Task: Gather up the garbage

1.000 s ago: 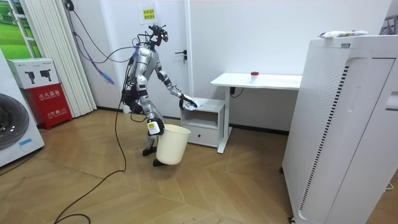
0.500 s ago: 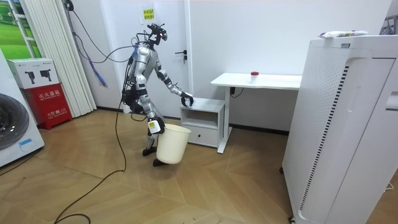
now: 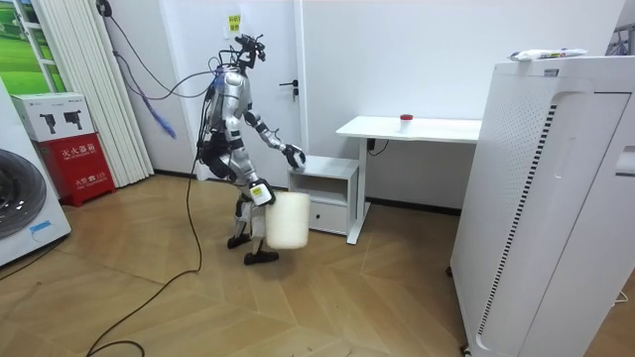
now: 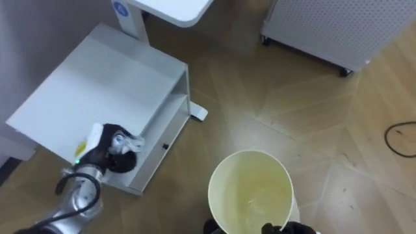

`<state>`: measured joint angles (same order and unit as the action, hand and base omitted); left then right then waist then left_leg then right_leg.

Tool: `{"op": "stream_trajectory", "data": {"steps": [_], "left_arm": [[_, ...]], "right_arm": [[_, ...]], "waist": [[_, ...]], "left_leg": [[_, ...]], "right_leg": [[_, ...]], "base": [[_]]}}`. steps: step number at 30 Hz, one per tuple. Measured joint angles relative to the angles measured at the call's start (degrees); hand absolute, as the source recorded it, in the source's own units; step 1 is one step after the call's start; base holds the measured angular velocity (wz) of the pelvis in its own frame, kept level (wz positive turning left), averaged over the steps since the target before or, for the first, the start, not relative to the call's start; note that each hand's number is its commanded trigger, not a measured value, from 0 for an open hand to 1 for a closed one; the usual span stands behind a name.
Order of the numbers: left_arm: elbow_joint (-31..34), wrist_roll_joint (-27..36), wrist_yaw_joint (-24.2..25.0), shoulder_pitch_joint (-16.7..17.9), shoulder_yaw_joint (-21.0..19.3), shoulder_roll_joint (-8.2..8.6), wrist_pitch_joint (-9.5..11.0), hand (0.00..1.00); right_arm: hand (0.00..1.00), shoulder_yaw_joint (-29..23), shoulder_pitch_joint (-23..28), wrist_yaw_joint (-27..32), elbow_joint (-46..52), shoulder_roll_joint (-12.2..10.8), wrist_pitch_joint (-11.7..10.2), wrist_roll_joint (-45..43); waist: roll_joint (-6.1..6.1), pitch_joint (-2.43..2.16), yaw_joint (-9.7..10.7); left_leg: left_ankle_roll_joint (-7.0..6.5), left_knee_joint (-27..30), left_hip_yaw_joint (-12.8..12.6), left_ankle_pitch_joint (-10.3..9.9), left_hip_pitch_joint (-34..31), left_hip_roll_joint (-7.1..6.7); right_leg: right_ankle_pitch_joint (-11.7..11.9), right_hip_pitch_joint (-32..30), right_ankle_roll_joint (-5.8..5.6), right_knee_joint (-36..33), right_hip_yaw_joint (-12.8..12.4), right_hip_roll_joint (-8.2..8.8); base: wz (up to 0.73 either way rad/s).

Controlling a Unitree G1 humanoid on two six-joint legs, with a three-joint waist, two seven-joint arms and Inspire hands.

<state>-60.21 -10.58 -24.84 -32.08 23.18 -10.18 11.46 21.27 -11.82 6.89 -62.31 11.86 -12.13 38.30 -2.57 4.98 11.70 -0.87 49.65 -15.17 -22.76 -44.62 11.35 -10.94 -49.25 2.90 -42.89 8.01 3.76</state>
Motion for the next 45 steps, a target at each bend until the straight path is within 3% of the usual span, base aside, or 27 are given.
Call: {"op": "stream_trajectory", "data": {"steps": [2, 7, 8, 10, 13, 19, 23, 28, 29, 30, 31, 32, 45], "left_arm": [[0.7, 2.4, 3.3, 1.1, 1.3, 2.23, 0.0, 1.00], [1.8, 5.5, 9.7, 3.2, 5.0, 6.46, 0.3, 1.00], [2.1, 6.6, 11.4, 4.2, 5.6, 6.99, 0.3, 1.00], [3.5, 8.1, 13.8, 5.8, 7.2, 7.64, 0.3, 1.00], [5.1, 10.5, 17.4, 7.7, 9.7, 7.89, 0.3, 1.00], [6.9, 10.5, 22.7, 12.9, 12.0, 7.44, 0.3, 1.00], [6.9, 11.2, 22.9, 13.7, 13.3, 7.26, 0.3, 1.00], [7.2, 11.1, 22.9, 14.2, 13.5, 7.25, 0.3, 1.00], [7.2, 11.1, 22.8, 14.3, 13.5, 7.26, 0.3, 0.95], [7.2, 11.1, 22.8, 14.4, 13.5, 7.26, 0.3, 0.66], [7.2, 11.1, 22.8, 14.4, 13.6, 7.26, 0.3, 0.45], [7.2, 11.1, 22.8, 14.4, 13.6, 7.26, 0.3, 0.00], [7.5, 10.9, 22.8, 15.1, 14.1, 7.28, 0.3, 0.00]], "right_arm": [[1.00, 0.2, -0.9, -0.4, 0.1, -0.5, -0.4, -2.3], [1.00, 0.6, -2.2, -0.4, 0.0, -2.7, -0.7, -5.1], [1.00, 1.1, -2.5, -0.4, 0.0, -3.5, -0.4, -5.4], [1.00, 2.5, -3.0, -0.4, 0.2, -3.8, -0.3, -5.4], [1.00, 4.5, -3.0, -0.7, 0.7, -4.1, -0.2, -5.3], [1.00, 5.0, -2.7, -1.6, 0.7, -5.7, -0.2, -8.6], [1.00, 5.8, -2.5, -2.1, 0.5, -5.6, -0.2, -9.9], [1.00, 6.4, -2.3, -2.2, 0.6, -5.3, -0.2, -9.9], [1.00, 6.6, -2.2, -2.2, 0.6, -5.3, -0.3, -9.8], [1.00, 6.7, -2.2, -2.2, 0.6, -5.3, -0.3, -9.8], [1.00, 6.7, -2.1, -2.2, 0.6, -5.2, -0.3, -9.8], [1.00, 6.7, -2.2, -2.2, 0.6, -5.2, -0.3, -9.8], [1.00, 6.6, -2.2, -2.1, 0.6, -4.8, -0.3, -9.5]], "waist": [[-0.15, -0.62, -0.3], [0.10, -1.07, -1.2], [0.37, -1.32, -1.3], [0.39, -1.37, -1.5], [0.52, -1.44, -2.7], [1.21, -1.89, -3.1], [1.89, -2.34, -3.9], [2.12, -2.48, -4.1], [2.16, -2.51, -4.2], [2.17, -2.51, -4.2], [2.17, -2.51, -4.3], [2.17, -2.51, -4.3], [2.17, -2.50, -6.0]], "left_leg": [[-0.37, -1.7, -0.2, 0.9, 0.5, -0.70], [-0.64, -5.6, -0.5, 2.8, 2.8, -2.66], [-0.63, -6.6, -0.6, 3.2, 3.2, -3.04], [-0.73, -6.9, -0.7, 3.3, 3.3, -3.06], [-0.76, -7.4, -1.2, 3.4, 3.5, -3.03], [-0.82, -8.3, -1.7, 3.6, 3.9, -3.18], [-0.90, -8.6, -1.8, 3.6, 3.9, -3.20], [-1.17, -9.1, -1.9, 3.8, 4.2, -4.03], [-1.17, -9.1, -1.9, 3.8, 4.2, -4.03], [-1.17, -9.1, -1.9, 3.8, 4.2, -4.02], [-1.18, -9.1, -1.9, 3.8, 4.2, -3.99], [-1.18, -9.1, -1.9, 3.8, 4.2, -3.99], [-1.19, -9.1, -2.0, 3.8, 4.2, -3.98]], "right_leg": [[0.3, 0.5, -0.27, 1.1, 0.2, 0.77], [1.0, 2.3, -0.77, 3.1, 0.0, 1.92], [1.1, 2.4, -0.85, 3.4, -0.1, 2.17], [1.2, 2.4, -0.93, 3.6, -0.2, 2.17], [1.5, 2.3, -0.98, 4.1, -0.5, 2.13], [1.6, 2.4, -1.09, 4.7, -0.7, 2.18], [1.9, 2.4, -1.21, 5.3, -0.6, 2.10], [2.1, 2.4, -1.43, 5.4, -0.9, 2.12], [2.1, 2.4, -1.46, 5.4, -1.0, 2.12], [2.1, 2.4, -1.48, 5.4, -1.0, 2.13], [2.1, 2.4, -1.52, 5.4, -1.1, 2.14], [2.1, 2.3, -1.55, 5.4, -1.2, 2.14], [2.2, 2.3, -1.58, 5.5, -1.4, 1.93]], "base": [[0.17], [0.11], [0.08], [0.02], [-0.07], [-0.01], [-0.01], [0.00], [0.00], [0.00], [0.00], [0.00], [0.00]]}}
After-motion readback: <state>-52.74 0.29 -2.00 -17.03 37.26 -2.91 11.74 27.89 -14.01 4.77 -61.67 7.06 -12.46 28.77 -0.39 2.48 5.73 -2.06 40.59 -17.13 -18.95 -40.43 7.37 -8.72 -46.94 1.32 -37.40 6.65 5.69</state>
